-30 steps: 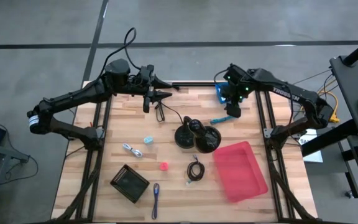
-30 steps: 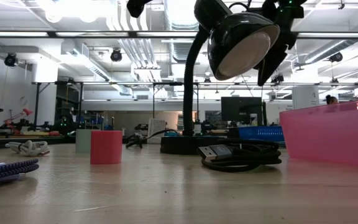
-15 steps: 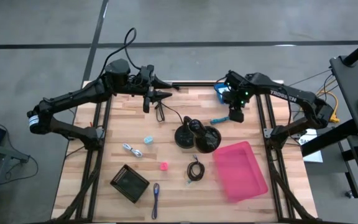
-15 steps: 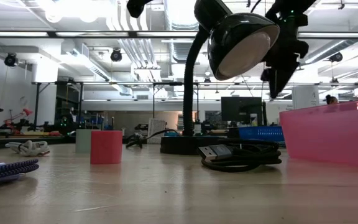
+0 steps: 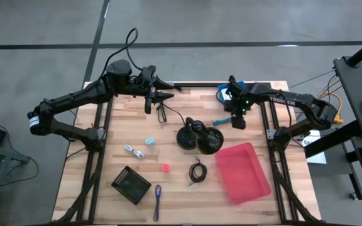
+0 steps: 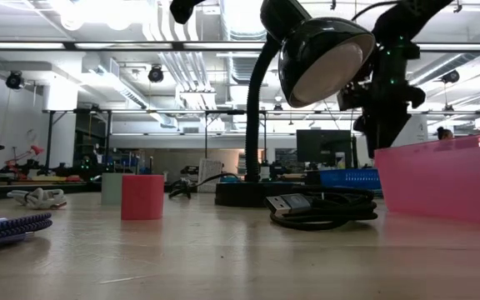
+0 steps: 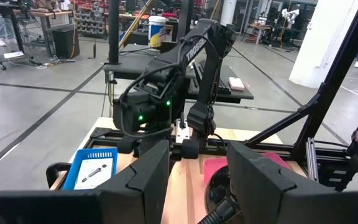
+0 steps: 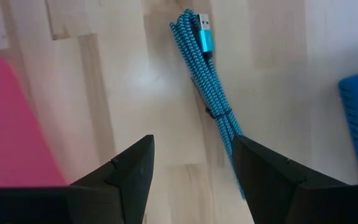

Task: Pick and place items into bin
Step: Put the blue charger cable into the pink bin

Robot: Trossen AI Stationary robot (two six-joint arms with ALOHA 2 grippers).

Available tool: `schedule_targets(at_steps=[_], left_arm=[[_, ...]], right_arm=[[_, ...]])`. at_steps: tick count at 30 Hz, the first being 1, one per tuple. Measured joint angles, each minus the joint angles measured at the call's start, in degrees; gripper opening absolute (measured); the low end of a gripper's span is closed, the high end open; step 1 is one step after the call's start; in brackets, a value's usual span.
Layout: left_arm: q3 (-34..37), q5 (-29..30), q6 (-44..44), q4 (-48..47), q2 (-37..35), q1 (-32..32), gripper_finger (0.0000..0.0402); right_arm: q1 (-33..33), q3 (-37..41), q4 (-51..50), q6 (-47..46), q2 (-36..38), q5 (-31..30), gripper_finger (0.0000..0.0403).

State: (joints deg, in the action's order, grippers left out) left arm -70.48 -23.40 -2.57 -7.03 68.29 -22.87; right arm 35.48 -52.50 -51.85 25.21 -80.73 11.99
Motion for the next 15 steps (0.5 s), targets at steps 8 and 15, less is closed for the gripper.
schedule_targets(at_steps=[8, 15], left_arm=[[0.0, 0.0, 0.0, 0.0, 0.0, 0.0, 0.0147], [0.0, 0.0, 0.0, 0.0, 0.0, 0.0, 0.0147]], right_arm=[[0.0, 5.4, 9.9, 1.6, 0.0, -0.2, 0.0201], [0.0, 8.0, 11.7, 3.1, 0.0, -7.0, 0.0201]])
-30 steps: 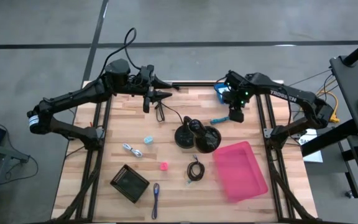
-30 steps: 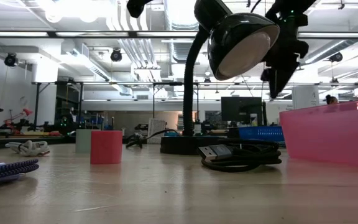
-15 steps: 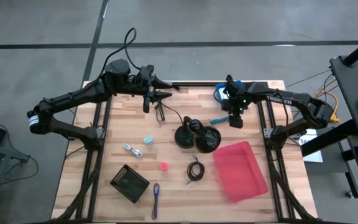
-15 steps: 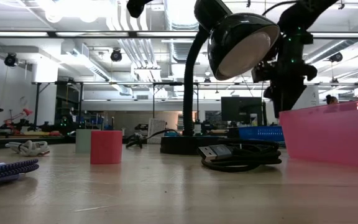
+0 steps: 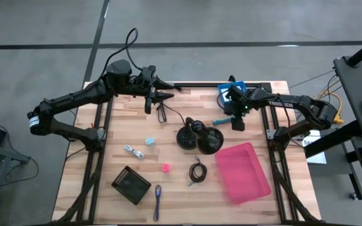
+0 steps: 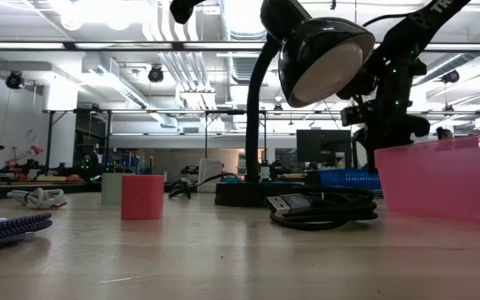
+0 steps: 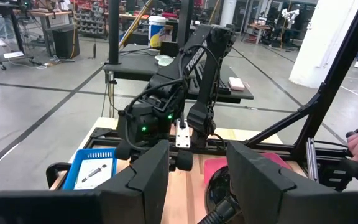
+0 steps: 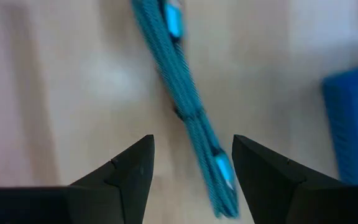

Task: Pick and place items into bin
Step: Put the blue charger cable into the pink bin

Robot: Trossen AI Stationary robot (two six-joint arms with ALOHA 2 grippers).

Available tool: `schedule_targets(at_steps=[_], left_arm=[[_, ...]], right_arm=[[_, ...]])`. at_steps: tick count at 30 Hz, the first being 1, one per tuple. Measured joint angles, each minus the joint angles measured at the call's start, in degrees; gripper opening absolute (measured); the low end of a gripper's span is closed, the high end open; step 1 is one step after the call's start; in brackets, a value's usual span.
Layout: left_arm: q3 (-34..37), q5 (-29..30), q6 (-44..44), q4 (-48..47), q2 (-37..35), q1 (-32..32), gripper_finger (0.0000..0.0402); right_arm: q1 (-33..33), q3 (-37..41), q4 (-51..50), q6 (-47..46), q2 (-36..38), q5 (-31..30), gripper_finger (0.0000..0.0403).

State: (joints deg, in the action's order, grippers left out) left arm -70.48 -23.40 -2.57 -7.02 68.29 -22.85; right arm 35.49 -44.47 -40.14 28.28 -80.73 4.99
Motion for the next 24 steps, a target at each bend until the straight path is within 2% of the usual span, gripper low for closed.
schedule_targets(at_steps=[3, 12, 24], left_arm=[[0.0, 0.0, 0.0, 0.0, 0.0, 0.0, 0.0147], [0.0, 0.0, 0.0, 0.0, 0.0, 0.0, 0.0147], [0.0, 0.0, 0.0, 0.0, 0.0, 0.0, 0.0147]], right_arm=[[0.1, 0.1, 0.0, 0.1, 0.0, -2.1, 0.0201], [0.0, 0.7, 0.1, 1.6, -2.6, -2.2, 0.0201], [0.0, 0.6, 2.6, -4.1, -9.8, -2.0, 0.0201]])
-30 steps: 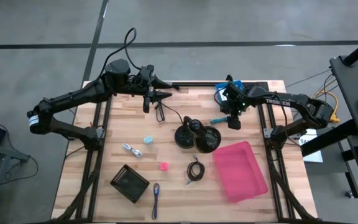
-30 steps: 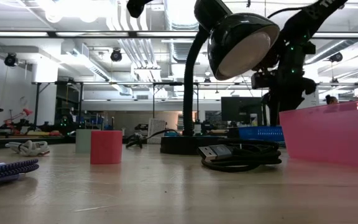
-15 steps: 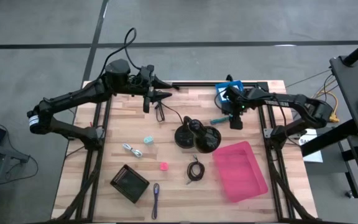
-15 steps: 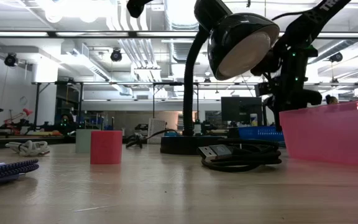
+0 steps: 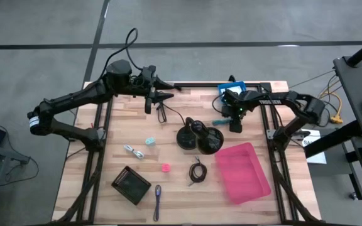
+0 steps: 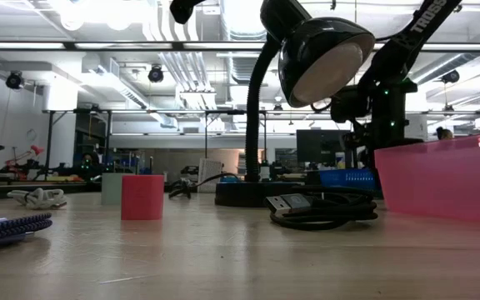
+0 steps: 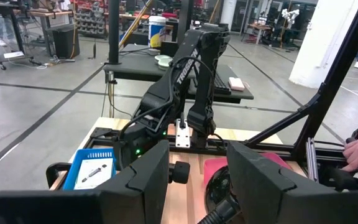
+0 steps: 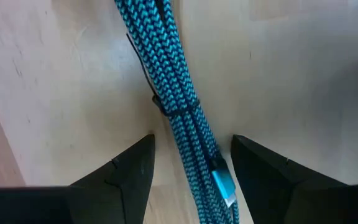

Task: Pick and place items into bin
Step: Put the blue charger cable into the pink bin

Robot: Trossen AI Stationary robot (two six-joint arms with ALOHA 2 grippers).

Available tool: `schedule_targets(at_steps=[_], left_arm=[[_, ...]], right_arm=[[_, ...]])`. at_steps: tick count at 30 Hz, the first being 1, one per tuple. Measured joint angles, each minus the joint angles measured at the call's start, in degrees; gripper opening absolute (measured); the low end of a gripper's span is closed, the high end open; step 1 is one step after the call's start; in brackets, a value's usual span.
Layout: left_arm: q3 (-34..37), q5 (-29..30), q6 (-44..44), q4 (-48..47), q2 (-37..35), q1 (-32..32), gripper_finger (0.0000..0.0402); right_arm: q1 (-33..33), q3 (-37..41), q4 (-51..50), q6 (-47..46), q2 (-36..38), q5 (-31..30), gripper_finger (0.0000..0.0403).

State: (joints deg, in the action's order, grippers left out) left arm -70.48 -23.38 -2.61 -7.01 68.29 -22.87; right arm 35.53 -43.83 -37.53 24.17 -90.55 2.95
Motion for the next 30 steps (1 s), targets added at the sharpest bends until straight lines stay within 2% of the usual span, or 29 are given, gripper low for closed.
schedule_targets(at_steps=[7, 13, 18, 22, 27, 30], left_arm=[[0.0, 0.0, 0.0, 0.0, 0.0, 0.0, 0.0147], [0.0, 0.0, 0.0, 0.0, 0.0, 0.0, 0.0147], [0.0, 0.0, 0.0, 0.0, 0.0, 0.0, 0.0147], [0.0, 0.0, 0.0, 0.0, 0.0, 0.0, 0.0147], [0.0, 0.0, 0.0, 0.0, 0.0, 0.0, 0.0147], [0.0, 0.0, 0.0, 0.0, 0.0, 0.0, 0.0147]], right_arm=[[0.0, 0.0, 0.4, 0.2, 0.2, 0.1, 0.0192], [0.0, 0.1, 0.4, -1.0, 0.2, 0.5, 0.0142], [0.0, 0.1, 0.6, -12.8, 0.2, 0.5, 0.0076], [0.0, 0.1, -0.6, -18.5, 0.2, 4.7, 0.0024], [0.0, 0.1, -1.4, -26.3, 0.2, 9.0, 0.0021], [0.0, 0.2, -1.7, -30.2, 0.8, 9.5, 0.0020]])
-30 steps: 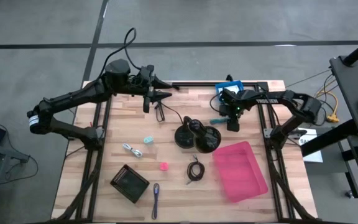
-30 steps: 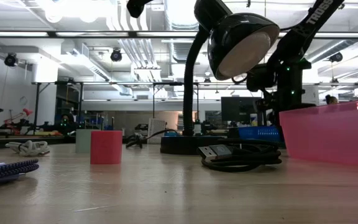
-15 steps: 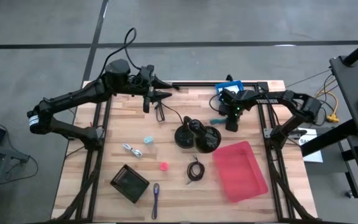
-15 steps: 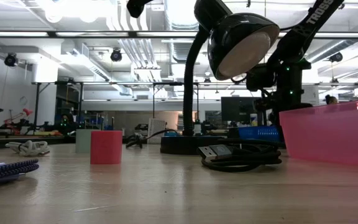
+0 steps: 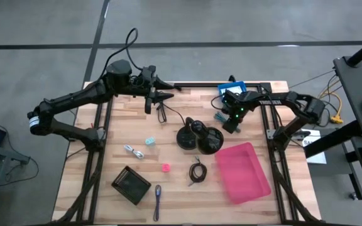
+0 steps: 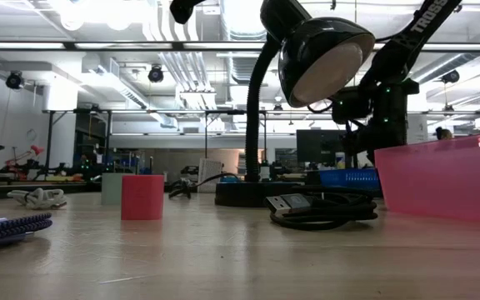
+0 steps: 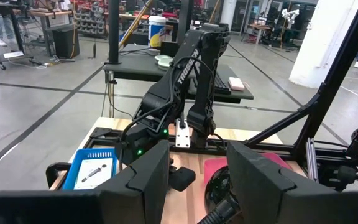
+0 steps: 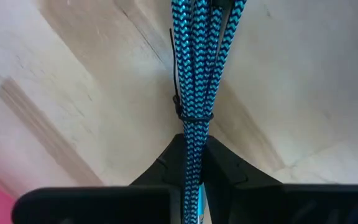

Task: Pick and place items into bin
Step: Put the blue charger cable into the pink bin

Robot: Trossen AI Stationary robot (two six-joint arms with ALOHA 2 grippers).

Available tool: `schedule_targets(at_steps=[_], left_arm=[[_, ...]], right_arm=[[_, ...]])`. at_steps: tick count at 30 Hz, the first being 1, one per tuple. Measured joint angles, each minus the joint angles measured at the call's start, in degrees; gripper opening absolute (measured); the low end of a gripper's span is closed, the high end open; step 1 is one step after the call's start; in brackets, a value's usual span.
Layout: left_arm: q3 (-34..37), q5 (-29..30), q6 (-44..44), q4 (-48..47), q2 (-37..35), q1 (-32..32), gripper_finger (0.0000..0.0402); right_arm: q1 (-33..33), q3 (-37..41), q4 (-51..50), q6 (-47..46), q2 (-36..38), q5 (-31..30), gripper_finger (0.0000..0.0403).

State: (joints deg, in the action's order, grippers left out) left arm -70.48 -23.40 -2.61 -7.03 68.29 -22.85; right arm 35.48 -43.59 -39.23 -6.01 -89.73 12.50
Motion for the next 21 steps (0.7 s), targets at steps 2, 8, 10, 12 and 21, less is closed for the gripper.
schedule_targets(at_steps=[2, 8, 10, 12, 21], left_arm=[[0.0, 0.0, 0.0, 0.0, 0.0, 0.0, 0.0147], [0.0, 0.0, 0.0, 0.0, 0.0, 0.0, 0.0147], [0.0, 0.0, 0.0, 0.0, 0.0, 0.0, 0.0147], [0.0, 0.0, 0.0, 0.0, 0.0, 0.0, 0.0147], [0.0, 0.0, 0.0, 0.0, 0.0, 0.0, 0.0147]], right_arm=[[0.0, 0.0, 0.0, -2.2, 0.9, 0.0, 0.0020], [0.0, -0.1, -1.1, -5.7, 5.6, 0.0, 0.0019], [0.0, -0.2, -1.8, -7.3, 8.0, 0.0, 0.0019], [0.0, -0.2, -2.5, -9.0, 10.8, 0.0, 0.0019], [-0.6, -0.2, -2.8, -21.2, 25.6, -0.5, 0.0018]])
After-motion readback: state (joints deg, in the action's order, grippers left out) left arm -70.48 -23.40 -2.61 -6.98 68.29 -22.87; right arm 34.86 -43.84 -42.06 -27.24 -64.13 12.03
